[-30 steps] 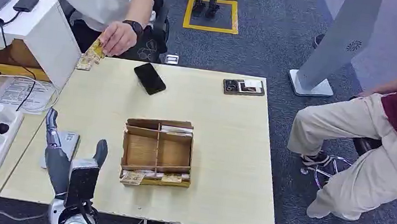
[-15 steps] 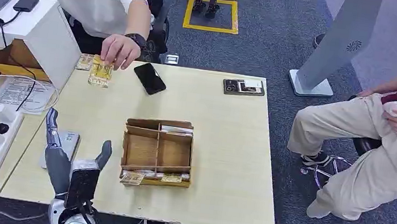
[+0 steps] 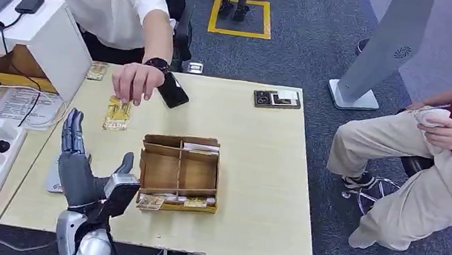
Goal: Pass the card to the sensor for recognition and then transmit it.
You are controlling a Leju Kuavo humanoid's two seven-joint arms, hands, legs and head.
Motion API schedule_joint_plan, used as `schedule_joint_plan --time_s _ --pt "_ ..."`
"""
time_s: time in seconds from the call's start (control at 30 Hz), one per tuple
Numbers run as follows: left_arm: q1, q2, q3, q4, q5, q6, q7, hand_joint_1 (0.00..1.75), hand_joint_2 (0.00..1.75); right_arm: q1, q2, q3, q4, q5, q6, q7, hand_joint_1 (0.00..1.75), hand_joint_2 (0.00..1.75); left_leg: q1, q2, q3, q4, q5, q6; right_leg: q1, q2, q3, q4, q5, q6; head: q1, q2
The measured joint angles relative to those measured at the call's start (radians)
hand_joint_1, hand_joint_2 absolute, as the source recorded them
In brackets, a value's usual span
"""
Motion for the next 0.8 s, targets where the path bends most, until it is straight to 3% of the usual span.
schedule_joint_plan --time_s 0.17,0.27,0.33,0.53,0.77,0.8 --pt "-0.032 -0.002 0.028 0.031 -0.042 0.000 0.005 0.00 1.75 -0.001 -0.006 0.007 0.007 0.003 0.002 0.000 0.00 1.75 0.000 0.000 0.000 0.000 0.000 0.000 0.000 0.000 0.000 0.000 0.000 0.000 0.000 0.000" --pt "-0.076 -0.006 0.084 0.045 -0.206 0.000 -0.016 0.00 1.75 -0.003 -0.013 0.019 0.014 0.019 0.010 0.001 0.00 1.75 0.000 0.000 0.000 0.000 0.000 0.000 0.000 0.000 0.000 0.000 0.000 0.000 0.000 0.000" --pt "-0.121 -0.009 0.131 0.065 -0.257 0.000 -0.019 0.00 1.75 -0.007 -0.016 0.027 0.019 0.021 0.013 0.003 0.00 1.75 0.000 0.000 0.000 0.000 0.000 0.000 0.000 0.000 0.000 0.000 0.000 0.000 0.000 0.000" --pt "-0.193 -0.021 0.210 0.114 -0.353 0.000 -0.001 0.00 1.75 -0.012 -0.024 0.036 0.027 0.022 0.016 0.003 0.00 1.75 0.000 0.000 0.000 0.000 0.000 0.000 0.000 0.000 0.000 0.000 0.000 0.000 0.000 0.000" --pt "-0.224 -0.029 0.239 0.119 -0.433 0.000 0.027 0.00 1.75 -0.012 -0.030 0.047 0.032 0.021 0.016 0.006 0.00 1.75 0.000 0.000 0.000 0.000 0.000 0.000 0.000 0.000 0.000 0.000 0.000 0.000 0.000 0.000" --pt "-0.225 -0.029 0.240 0.119 -0.435 0.000 0.029 1.03 1.75 -0.013 -0.031 0.048 0.032 0.021 0.016 0.006 0.00 1.75 0.000 0.000 0.000 0.000 0.000 0.000 0.000 0.000 0.000 0.000 0.000 0.000 0.000 0.000"
